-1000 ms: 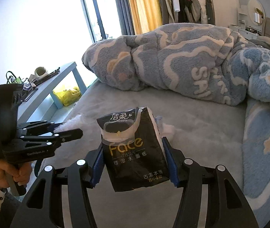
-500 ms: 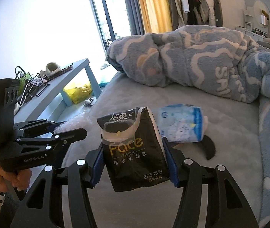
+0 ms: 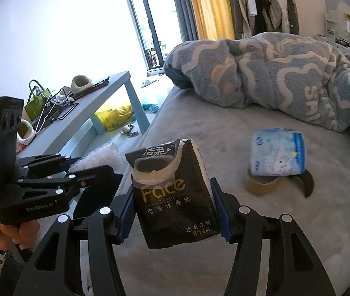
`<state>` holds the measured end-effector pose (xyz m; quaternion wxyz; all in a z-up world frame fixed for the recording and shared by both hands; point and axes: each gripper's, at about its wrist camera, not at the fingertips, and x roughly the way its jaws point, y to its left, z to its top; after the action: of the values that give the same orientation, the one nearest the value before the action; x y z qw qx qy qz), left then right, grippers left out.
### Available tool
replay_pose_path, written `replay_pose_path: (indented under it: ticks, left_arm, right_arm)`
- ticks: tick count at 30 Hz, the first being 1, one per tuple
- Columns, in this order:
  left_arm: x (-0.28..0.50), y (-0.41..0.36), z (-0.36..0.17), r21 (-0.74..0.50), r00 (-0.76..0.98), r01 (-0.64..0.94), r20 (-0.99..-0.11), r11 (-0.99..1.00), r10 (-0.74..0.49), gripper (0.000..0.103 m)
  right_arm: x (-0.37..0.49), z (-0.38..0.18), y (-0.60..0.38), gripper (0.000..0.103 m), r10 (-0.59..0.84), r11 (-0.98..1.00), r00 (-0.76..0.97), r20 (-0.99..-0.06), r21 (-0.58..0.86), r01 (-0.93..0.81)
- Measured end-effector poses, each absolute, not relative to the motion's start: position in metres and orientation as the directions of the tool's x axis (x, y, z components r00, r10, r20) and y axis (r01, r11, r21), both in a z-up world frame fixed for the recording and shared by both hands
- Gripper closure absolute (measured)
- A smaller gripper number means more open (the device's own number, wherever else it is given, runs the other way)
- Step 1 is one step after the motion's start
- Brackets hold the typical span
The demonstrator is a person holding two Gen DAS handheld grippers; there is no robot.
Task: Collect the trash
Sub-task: 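Carry the bubble-wrap bundle and black tissue pack over the black bin, then open the left tool over the bin while the right tool drops the black tissue pack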
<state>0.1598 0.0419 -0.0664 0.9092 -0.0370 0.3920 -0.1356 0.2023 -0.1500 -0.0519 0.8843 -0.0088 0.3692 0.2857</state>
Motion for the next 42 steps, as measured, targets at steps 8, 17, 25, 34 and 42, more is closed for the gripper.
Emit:
replay_pose_path:
  ticks: [8,17,25,34,42]
  left_arm:
    - [0.152,0.075,-0.071,-0.172,0.648,0.173,-0.721,0.97,-0.244,0.066]
    - [0.145,0.114,-0.087,-0.162,0.621,0.117,-0.758,0.98,-0.199,0.065]
    - [0.14,0.149,-0.109,-0.153,0.583,0.065,-0.796,0.986,-0.162,0.065]
    - [0.139,0.18,-0.138,-0.108,0.511,0.024,-0.853,0.994,-0.105,0.064]
    - [0.131,0.202,-0.156,-0.09,0.459,0.01,-0.884,0.996,-0.085,0.059]
  right_arm:
    - [0.198,-0.053,-0.12,0.047,0.519,0.819,0.544,-0.66,0.201,-0.538]
    - [0.191,-0.057,-0.078,0.047,0.539,0.79,0.511,-0.67,0.192,-0.582]
    - [0.192,-0.062,-0.045,0.047,0.562,0.765,0.481,-0.673,0.202,-0.611]
    - [0.19,-0.07,-0.007,0.047,0.571,0.739,0.446,-0.689,0.194,-0.645]
    - [0.192,-0.079,0.02,0.047,0.574,0.725,0.417,-0.705,0.2,-0.66]
